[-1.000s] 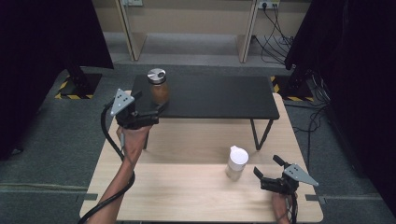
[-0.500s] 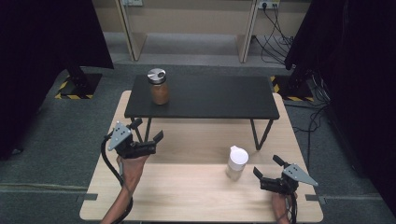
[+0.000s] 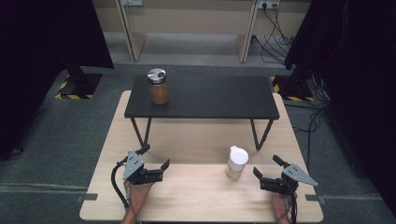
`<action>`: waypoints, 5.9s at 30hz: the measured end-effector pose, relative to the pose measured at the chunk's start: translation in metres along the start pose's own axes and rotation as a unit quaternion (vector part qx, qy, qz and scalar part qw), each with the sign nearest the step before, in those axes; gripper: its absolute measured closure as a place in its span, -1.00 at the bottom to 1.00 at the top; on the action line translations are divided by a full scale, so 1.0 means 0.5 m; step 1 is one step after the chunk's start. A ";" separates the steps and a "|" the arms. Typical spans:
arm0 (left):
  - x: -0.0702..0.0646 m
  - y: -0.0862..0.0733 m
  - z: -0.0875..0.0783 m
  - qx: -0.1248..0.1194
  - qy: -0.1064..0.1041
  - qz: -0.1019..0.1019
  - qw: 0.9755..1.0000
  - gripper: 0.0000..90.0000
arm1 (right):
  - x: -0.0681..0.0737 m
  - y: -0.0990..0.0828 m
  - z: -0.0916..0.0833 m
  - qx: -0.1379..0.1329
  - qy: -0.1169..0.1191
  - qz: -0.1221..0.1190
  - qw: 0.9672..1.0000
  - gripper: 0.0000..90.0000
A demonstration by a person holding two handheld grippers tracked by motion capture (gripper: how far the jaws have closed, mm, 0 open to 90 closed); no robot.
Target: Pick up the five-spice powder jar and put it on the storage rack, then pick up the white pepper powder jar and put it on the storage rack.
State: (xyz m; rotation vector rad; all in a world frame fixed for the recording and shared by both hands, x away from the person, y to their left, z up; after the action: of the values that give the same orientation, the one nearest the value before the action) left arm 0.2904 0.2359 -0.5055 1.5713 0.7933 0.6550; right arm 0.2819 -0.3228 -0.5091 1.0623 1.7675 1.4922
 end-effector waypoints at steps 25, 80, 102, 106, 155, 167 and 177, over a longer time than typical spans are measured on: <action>-0.026 -0.042 -0.050 0.000 0.000 -0.018 1.000 -0.92 | 0.001 0.000 0.000 0.001 -0.001 -0.002 1.000 -0.98; -0.023 -0.044 -0.047 0.004 -0.005 -0.025 1.000 -0.93 | 0.005 -0.001 -0.005 -0.011 0.010 -0.011 1.000 -0.99; -0.023 -0.043 -0.046 0.007 -0.006 -0.024 1.000 -0.93 | 0.021 0.007 0.008 -0.027 0.094 -0.028 0.995 -0.98; -0.023 -0.043 -0.047 0.006 -0.005 -0.025 1.000 -0.93 | 0.031 0.010 0.017 -0.019 0.109 -0.027 0.993 -0.96; -0.023 -0.043 -0.048 0.003 -0.001 -0.025 1.000 -0.92 | 0.124 0.025 0.095 0.009 0.056 -0.041 0.998 -0.61; -0.023 -0.043 -0.048 0.003 0.000 -0.025 1.000 -0.92 | 0.138 0.031 0.104 0.018 0.028 -0.050 0.998 -0.32; -0.022 -0.044 -0.048 0.003 -0.003 -0.026 1.000 -0.92 | 0.149 0.044 0.097 0.025 0.026 -0.054 0.998 -0.32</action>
State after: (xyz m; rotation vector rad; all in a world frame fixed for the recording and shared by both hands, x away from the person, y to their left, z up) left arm 0.2622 0.2432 -0.5233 1.5522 0.8293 0.6111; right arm 0.2892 -0.2330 -0.4929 0.9436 1.8755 1.4288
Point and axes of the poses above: each handheld gripper's, and its own axes: z roughly forward along the jaws, y roughly out of its top, x roughly to its left, the point moved 8 cm from there along z, roughly forward along the jaws, and after that the axes turned 2 degrees about -y, right-handed, at the moved point
